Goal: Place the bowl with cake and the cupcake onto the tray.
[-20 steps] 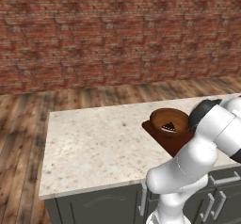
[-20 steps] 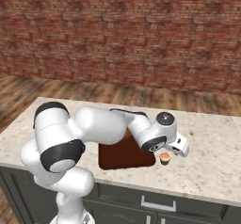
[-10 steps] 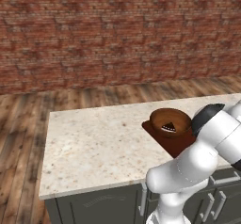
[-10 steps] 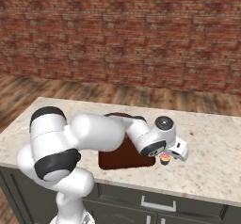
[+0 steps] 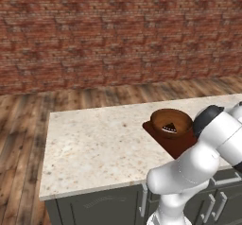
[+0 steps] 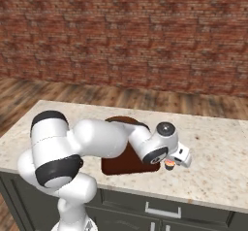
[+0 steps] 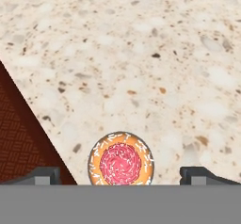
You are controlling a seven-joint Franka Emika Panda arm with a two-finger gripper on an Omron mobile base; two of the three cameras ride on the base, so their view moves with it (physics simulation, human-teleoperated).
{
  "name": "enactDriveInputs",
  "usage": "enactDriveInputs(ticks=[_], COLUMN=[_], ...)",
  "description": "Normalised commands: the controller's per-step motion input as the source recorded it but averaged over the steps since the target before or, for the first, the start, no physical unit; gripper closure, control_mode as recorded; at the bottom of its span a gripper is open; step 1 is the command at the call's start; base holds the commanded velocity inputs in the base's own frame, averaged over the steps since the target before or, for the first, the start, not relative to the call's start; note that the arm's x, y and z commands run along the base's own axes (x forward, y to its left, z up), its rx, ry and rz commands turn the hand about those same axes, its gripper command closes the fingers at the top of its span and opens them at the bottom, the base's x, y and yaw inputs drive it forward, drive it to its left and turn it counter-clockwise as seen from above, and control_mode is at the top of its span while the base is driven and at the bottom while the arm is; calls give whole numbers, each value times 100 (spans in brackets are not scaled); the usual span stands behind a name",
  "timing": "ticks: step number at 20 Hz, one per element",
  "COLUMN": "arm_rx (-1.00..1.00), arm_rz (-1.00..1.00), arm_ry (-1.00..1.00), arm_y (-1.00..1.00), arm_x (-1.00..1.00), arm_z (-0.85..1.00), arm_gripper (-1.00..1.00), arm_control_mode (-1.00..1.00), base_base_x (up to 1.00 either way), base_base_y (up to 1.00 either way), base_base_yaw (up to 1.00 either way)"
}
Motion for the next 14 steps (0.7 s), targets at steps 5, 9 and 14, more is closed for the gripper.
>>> enactDriveInputs(ticks=[5, 9, 14], arm_rx=[0, 0, 0], arm_rz=[0, 0, 0], arm_ry=[-1, -1, -4], arm_y=[0, 0, 0], arm_x=[0, 0, 4], arm_z=[-11, -13, -15], arm_gripper=[-100, -100, -100], arm_control_mode=[-100, -100, -100], base_base_x=[0, 0, 0], base_base_y=[0, 0, 0], base_base_yaw=[0, 0, 0])
